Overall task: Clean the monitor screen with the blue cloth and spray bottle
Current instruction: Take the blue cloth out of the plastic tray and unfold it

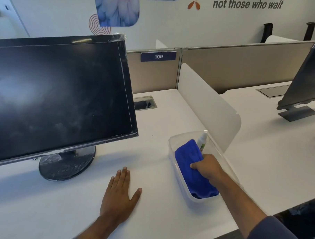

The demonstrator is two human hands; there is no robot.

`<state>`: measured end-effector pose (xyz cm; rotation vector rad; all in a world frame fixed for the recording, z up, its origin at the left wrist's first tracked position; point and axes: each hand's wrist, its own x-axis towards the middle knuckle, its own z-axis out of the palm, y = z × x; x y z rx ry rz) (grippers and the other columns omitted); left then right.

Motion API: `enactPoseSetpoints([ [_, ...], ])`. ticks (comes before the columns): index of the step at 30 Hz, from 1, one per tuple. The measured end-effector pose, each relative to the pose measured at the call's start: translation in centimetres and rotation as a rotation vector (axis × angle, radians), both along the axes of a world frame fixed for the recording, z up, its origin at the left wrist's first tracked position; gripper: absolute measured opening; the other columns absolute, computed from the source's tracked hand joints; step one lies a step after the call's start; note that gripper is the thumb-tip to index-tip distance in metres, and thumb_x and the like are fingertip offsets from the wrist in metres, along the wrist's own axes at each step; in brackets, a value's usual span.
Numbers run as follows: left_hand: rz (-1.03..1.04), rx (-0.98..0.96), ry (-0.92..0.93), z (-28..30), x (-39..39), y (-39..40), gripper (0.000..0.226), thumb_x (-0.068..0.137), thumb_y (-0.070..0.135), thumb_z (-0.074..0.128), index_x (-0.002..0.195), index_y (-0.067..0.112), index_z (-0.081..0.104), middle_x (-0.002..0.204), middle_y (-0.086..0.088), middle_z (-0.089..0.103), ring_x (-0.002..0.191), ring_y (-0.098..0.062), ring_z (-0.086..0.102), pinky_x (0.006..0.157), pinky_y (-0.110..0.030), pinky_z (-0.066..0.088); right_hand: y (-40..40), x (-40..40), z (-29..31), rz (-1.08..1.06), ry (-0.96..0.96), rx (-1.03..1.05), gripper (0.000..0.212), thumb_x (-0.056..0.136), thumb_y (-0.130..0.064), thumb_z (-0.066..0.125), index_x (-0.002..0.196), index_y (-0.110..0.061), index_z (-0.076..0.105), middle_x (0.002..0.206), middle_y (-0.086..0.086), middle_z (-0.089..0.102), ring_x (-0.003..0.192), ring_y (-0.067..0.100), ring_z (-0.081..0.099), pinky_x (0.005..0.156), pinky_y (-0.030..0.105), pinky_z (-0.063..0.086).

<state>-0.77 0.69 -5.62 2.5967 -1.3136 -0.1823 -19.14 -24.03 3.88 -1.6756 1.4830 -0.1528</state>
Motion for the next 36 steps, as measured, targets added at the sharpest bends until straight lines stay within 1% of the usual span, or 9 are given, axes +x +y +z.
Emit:
enactPoseSetpoints([
  [8, 0.01, 0.044, 0.087, 0.6, 0.1, 0.0, 0.093, 0.084, 0.076, 0.004, 0.155, 0.017, -0.011, 0.163, 0.007, -0.017, 0.15, -0.009, -0.018, 0.12, -0.025, -0.013, 2.9, -0.7, 6.8, 0.111, -0.192, -0.3, 0.011, 0.089, -0.017, 0.06, 0.094, -0.008, 0.06, 0.089, 0.01, 0.067, 0.082, 0.028, 0.064, 0.073, 0.042, 0.054],
  [12, 0.024, 0.09, 0.165, 2.3, 1.3, -0.5, 0.086, 0.094, 0.064, 0.04, 0.159, 0.016, 0.008, 0.167, 0.004, 0.0, 0.154, -0.014, -0.004, 0.123, -0.031, -0.002, 4.5, -0.2, 10.1, 0.088, -0.298, -0.346, 0.012, 0.087, -0.016, 0.06, 0.091, -0.005, 0.059, 0.087, 0.015, 0.066, 0.082, 0.034, 0.065, 0.07, 0.044, 0.054],
  [15, 0.108, -0.033, 0.272, 4.8, 2.0, -0.6, 0.08, 0.094, 0.056, 0.053, 0.157, 0.019, 0.022, 0.166, 0.003, 0.014, 0.153, -0.016, 0.009, 0.123, -0.033, 0.011, 6.2, 1.1, 11.7, 0.095, -0.357, -0.352, 0.012, 0.087, -0.018, 0.061, 0.09, -0.007, 0.059, 0.088, 0.014, 0.066, 0.082, 0.034, 0.065, 0.071, 0.046, 0.055],
  [18, 0.172, -0.179, 0.37, 8.0, 2.2, -0.3, 0.072, 0.092, 0.051, 0.059, 0.153, 0.021, 0.032, 0.162, 0.003, 0.028, 0.149, -0.017, 0.026, 0.12, -0.034, 0.024, 8.3, 2.9, 12.6, 0.132, -0.402, -0.352, 0.01, 0.091, -0.021, 0.061, 0.092, -0.011, 0.058, 0.088, 0.008, 0.065, 0.082, 0.027, 0.064, 0.069, 0.039, 0.053],
  [23, 0.313, -0.519, 0.447, 13.5, 1.4, 0.6, 0.043, 0.092, 0.037, 0.066, 0.131, 0.025, 0.056, 0.133, 0.005, 0.059, 0.117, -0.013, 0.056, 0.096, -0.029, 0.048, 12.1, 5.8, 11.8, 0.183, -0.453, -0.29, 0.01, 0.092, -0.023, 0.059, 0.094, -0.014, 0.06, 0.089, 0.004, 0.065, 0.083, 0.022, 0.063, 0.069, 0.034, 0.051],
  [26, 0.322, -0.656, 0.575, 15.7, 0.7, 2.1, 0.023, 0.092, 0.031, 0.066, 0.115, 0.029, 0.063, 0.112, 0.012, 0.067, 0.097, -0.005, 0.062, 0.077, -0.019, 0.049, 14.8, 7.6, 10.2, 0.225, -0.471, -0.271, 0.009, 0.094, -0.024, 0.058, 0.098, -0.017, 0.061, 0.091, -0.001, 0.065, 0.084, 0.016, 0.063, 0.07, 0.027, 0.052],
  [30, 0.309, -0.713, 0.895, 16.3, 0.5, 4.6, 0.013, 0.094, 0.029, 0.064, 0.107, 0.032, 0.066, 0.101, 0.011, 0.073, 0.095, -0.009, 0.07, 0.08, -0.028, 0.058, 18.5, 9.9, 8.0, 0.384, -0.563, -0.167, 0.006, 0.094, -0.022, 0.058, 0.096, -0.019, 0.063, 0.088, -0.001, 0.066, 0.078, 0.013, 0.064, 0.07, 0.026, 0.053],
  [33, 0.359, -0.752, 1.048, 16.2, 1.1, 6.3, 0.016, 0.097, 0.032, 0.06, 0.112, 0.027, 0.063, 0.099, 0.006, 0.076, 0.089, -0.01, 0.073, 0.072, -0.024, 0.058, 20.8, 11.0, 7.0, 0.411, -0.604, 0.069, 0.033, 0.089, -0.031, 0.068, 0.12, -0.029, 0.058, 0.113, -0.01, 0.062, 0.098, 0.011, 0.064, 0.082, 0.025, 0.055],
  [36, 0.423, -0.776, 1.108, 16.0, 1.8, 7.9, 0.015, 0.099, 0.034, 0.056, 0.109, 0.027, 0.065, 0.094, 0.007, 0.078, 0.085, -0.011, 0.074, 0.07, -0.025, 0.057, 22.5, 11.8, 6.1, 0.445, -0.621, 0.193, 0.042, 0.086, -0.033, 0.072, 0.124, -0.037, 0.054, 0.123, -0.012, 0.059, 0.1, 0.011, 0.064, 0.084, 0.024, 0.055],
])
